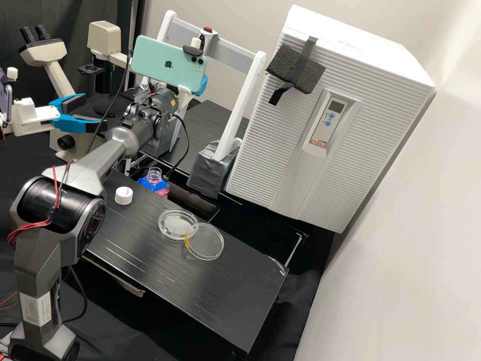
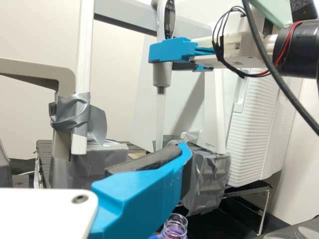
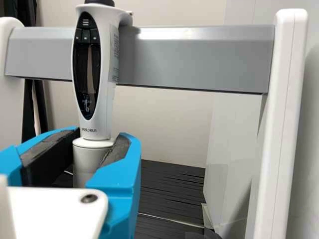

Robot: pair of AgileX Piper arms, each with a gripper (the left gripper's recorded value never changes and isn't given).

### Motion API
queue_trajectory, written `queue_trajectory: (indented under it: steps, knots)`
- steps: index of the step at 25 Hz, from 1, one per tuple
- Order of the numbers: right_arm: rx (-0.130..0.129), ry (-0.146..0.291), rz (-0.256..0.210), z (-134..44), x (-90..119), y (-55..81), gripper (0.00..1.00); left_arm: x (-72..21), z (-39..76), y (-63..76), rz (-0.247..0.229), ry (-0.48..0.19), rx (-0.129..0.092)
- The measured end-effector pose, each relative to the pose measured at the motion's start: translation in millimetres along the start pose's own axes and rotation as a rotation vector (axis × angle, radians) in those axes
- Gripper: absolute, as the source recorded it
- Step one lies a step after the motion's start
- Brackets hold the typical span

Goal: Use the pipette

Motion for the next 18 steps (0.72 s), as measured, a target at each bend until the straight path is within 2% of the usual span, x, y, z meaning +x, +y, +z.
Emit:
queue_trajectory:
  steps: [4, 5, 7, 13, 15, 16, 17, 18]
  knots:
    - [-0.002, -0.001, 0.0, -0.9, 0.0, -0.9, 1.0, 0.0, 0.0, 0.0, 0.0, 0.0, 0.0]
    - [-0.011, -0.002, 0.001, -0.9, 0.0, -1.0, 1.0, 0.0, 0.0, 0.0, 0.0, 0.0, 0.0]
    - [-0.007, -0.005, -0.002, -0.4, 0.0, -2.2, 1.0, 0.0, 0.0, 0.0, 0.0, 0.0, 0.0]
    - [-0.033, -0.008, 0.0, 3.1, 0.0, -7.1, 1.0, 0.0, -1.0, 0.5, 0.005, 0.011, -0.004]
    - [-0.049, -0.013, -0.016, 4.9, -1.8, -11.9, 1.0, 0.0, -1.5, 0.7, 0.007, 0.016, 0.009]
    - [-0.066, -0.016, -0.024, 6.7, -3.4, -14.0, 1.0, 0.0, -1.5, 0.7, 0.007, 0.016, 0.016]
    - [-0.065, -0.016, -0.027, 6.6, -5.1, -14.4, 1.0, 0.0, -1.5, 0.7, 0.007, 0.016, 0.019]
    - [-0.048, -0.016, -0.028, 7.3, -8.0, -15.1, 1.0, 0.0, -1.5, 0.7, 0.008, 0.017, 0.033]
